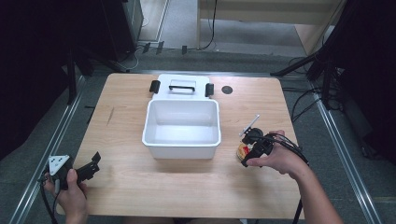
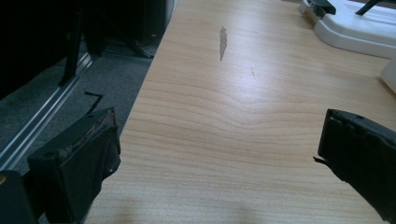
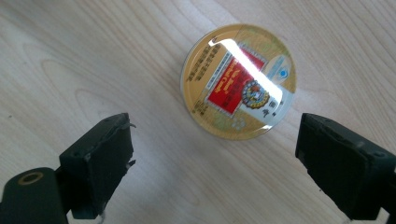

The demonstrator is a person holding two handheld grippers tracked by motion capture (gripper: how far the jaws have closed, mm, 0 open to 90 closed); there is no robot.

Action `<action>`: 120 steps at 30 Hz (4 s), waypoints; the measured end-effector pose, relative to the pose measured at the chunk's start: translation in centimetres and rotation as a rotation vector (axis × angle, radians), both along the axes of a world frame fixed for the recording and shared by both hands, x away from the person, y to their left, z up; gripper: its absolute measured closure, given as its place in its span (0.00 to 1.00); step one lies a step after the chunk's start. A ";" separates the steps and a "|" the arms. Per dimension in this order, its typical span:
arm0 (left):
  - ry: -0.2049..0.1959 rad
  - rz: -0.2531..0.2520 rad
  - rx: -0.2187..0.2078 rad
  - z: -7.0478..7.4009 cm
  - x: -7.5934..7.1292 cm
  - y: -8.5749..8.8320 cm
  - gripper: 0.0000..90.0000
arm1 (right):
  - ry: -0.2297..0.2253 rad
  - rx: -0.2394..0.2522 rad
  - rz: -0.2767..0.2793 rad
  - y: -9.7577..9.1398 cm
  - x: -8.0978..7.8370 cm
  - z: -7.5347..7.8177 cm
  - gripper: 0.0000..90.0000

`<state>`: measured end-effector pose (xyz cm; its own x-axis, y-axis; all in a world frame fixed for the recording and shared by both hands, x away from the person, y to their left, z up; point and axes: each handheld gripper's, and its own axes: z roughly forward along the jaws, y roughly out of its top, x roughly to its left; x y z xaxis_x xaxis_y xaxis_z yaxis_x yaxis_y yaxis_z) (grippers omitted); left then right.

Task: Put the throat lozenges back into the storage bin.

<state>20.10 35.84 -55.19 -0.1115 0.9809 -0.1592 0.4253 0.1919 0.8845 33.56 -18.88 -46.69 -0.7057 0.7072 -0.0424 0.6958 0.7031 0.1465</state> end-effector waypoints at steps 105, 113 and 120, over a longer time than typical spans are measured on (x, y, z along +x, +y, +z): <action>0.006 -0.018 0.005 0.0 0.1 -0.1 0.00 | -0.034 0.006 0.119 8.8 6.1 13.0 0.23; 0.010 -0.021 0.016 0.0 0.1 -0.2 0.00 | -0.029 0.015 0.153 11.0 6.4 12.6 0.23; 0.008 -0.021 0.015 0.0 0.2 -0.2 0.00 | -0.021 0.016 0.180 12.5 6.5 12.1 0.23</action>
<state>20.32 35.60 -55.17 -0.0917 0.9854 -0.1435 0.4363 0.1693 0.8837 40.11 -6.41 -34.58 -0.8198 0.5706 -0.0486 0.5559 0.8133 0.1719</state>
